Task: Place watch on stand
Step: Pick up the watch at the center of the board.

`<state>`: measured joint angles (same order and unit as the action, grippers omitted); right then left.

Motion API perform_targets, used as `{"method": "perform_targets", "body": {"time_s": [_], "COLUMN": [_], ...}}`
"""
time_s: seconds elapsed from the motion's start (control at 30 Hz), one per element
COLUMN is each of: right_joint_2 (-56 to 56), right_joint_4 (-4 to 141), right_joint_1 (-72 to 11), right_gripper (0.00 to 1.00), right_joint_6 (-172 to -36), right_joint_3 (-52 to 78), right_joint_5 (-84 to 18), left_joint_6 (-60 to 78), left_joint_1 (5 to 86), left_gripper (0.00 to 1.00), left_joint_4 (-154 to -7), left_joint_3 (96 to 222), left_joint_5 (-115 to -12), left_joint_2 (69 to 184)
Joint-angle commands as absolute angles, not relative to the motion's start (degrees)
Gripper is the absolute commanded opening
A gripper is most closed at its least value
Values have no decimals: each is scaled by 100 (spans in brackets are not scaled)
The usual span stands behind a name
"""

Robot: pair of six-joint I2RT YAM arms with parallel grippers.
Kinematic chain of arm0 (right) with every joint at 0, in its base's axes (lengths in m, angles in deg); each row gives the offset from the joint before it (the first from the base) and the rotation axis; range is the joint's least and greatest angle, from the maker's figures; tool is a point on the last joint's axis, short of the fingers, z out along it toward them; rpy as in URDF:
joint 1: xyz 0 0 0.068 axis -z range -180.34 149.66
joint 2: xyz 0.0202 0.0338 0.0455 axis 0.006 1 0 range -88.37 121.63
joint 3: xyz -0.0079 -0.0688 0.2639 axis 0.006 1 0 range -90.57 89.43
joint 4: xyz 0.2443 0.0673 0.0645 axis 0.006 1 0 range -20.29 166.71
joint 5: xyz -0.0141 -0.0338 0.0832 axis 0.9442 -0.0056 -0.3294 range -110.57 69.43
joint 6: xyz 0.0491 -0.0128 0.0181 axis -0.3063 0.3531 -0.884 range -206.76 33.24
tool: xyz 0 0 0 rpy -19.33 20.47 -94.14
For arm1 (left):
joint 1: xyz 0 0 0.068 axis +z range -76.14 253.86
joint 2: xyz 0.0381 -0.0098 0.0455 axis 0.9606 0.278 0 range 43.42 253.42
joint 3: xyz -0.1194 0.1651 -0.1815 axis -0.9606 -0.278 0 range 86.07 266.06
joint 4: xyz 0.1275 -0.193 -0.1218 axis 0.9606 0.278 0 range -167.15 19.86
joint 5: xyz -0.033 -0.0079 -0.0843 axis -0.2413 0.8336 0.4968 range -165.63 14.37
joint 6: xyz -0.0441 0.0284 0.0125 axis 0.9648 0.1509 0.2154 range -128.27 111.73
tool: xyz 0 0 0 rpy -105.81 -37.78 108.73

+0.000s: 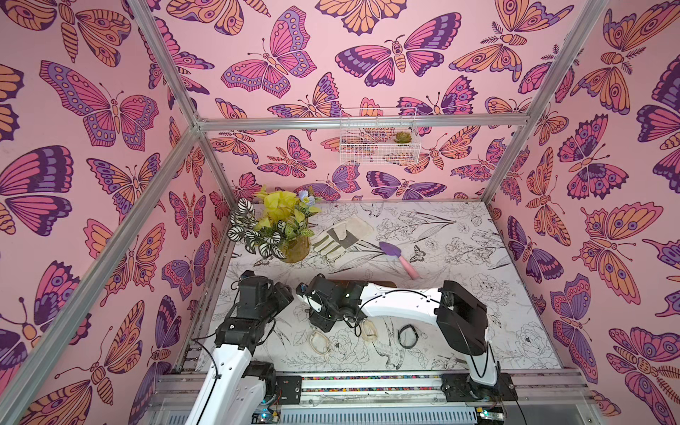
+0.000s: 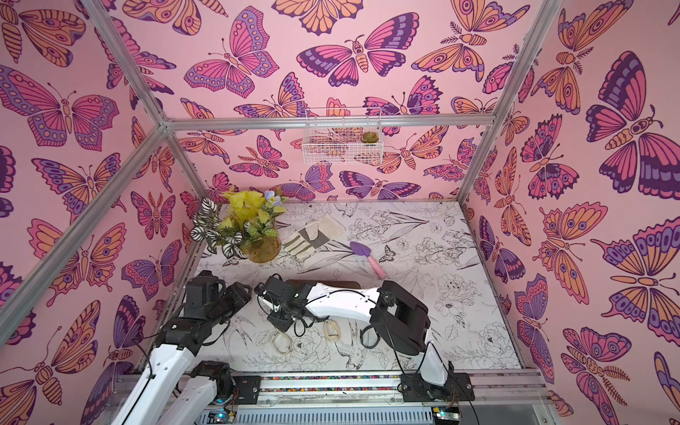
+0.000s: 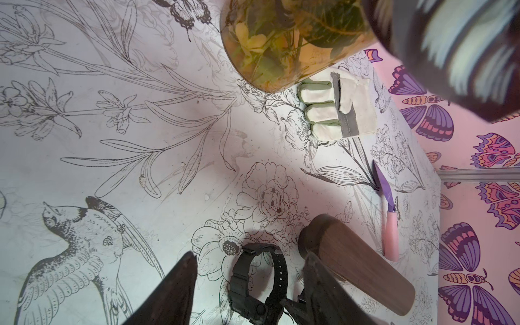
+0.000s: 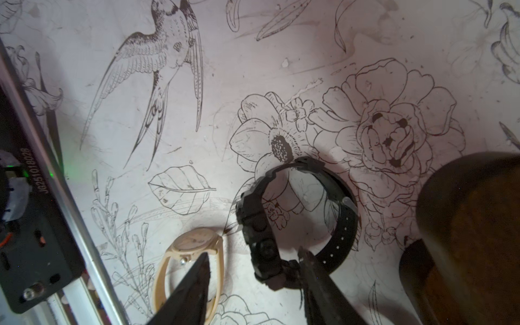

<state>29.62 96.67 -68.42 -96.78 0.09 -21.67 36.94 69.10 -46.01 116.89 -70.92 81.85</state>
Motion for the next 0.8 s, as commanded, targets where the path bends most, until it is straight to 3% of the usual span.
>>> {"method": "perform_targets", "body": {"time_s": [0.0, 0.77], "right_joint_2": [3147, 3616], "right_joint_4": [9698, 9643], "right_joint_1": [-6750, -6688], "right_gripper": [54, 31], "right_joint_6": [-9651, -9525], "right_joint_3": [-207, -347], "right_joint_5": [-2158, -2878], "left_joint_6": [3602, 3631], "left_joint_1": [6984, 7162], "left_gripper": [63, 66], "left_joint_4": [-4572, -4542], "left_joint_3": [11527, 11600], "left_joint_5": [-7141, -7080], "left_joint_2": [8097, 8284]}}
